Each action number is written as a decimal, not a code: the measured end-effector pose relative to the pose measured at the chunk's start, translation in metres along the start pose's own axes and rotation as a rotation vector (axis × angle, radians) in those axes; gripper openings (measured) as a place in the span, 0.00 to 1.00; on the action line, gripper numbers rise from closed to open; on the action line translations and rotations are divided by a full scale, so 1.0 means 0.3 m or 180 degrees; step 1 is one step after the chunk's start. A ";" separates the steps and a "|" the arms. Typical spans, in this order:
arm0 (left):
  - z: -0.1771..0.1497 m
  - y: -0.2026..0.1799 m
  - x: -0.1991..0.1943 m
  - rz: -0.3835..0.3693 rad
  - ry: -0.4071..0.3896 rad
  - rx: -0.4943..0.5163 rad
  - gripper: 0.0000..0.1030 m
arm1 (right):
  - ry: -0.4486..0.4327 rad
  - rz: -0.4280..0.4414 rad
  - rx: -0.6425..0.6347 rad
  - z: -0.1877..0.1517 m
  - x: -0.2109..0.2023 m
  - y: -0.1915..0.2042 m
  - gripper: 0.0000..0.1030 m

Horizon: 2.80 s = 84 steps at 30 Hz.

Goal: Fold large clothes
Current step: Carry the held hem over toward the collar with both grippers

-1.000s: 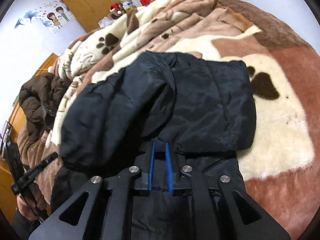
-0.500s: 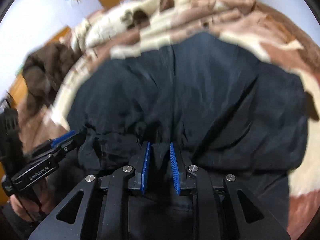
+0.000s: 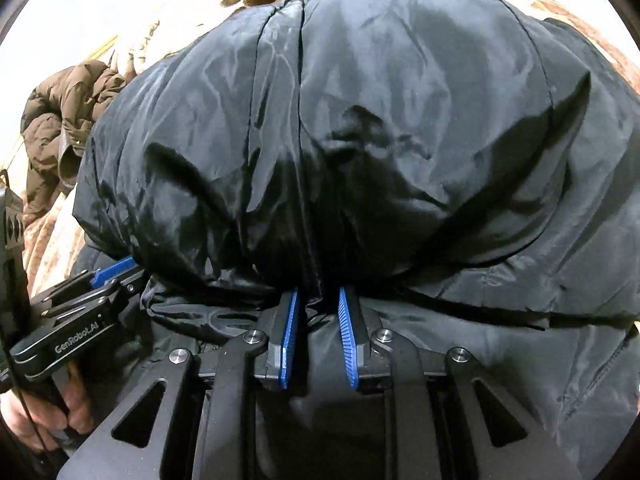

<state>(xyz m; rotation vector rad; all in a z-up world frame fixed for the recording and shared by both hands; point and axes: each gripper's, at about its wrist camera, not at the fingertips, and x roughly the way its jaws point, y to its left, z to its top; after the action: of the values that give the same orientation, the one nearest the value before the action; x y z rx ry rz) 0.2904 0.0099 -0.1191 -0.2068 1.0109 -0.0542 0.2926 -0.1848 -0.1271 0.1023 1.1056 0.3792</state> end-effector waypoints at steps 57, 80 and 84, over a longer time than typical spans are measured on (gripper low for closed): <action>0.309 0.053 -0.201 -0.0118 -0.0857 -0.0016 0.47 | -0.0991 -0.0143 -0.0026 0.277 -0.331 -0.044 0.24; 0.011 -0.082 -0.138 -0.0373 -0.0242 0.0260 0.47 | -0.0350 -0.0021 -0.0217 0.027 -0.236 0.074 0.23; -0.010 -0.090 -0.033 -0.0197 -0.0138 0.0325 0.47 | -0.0155 -0.0150 -0.0210 0.001 -0.097 0.034 0.22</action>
<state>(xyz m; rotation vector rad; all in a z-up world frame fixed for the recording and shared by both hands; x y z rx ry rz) 0.2840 -0.0155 -0.1069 -0.1454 0.9559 -0.1566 0.2791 -0.1855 -0.0995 0.0269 1.0446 0.3687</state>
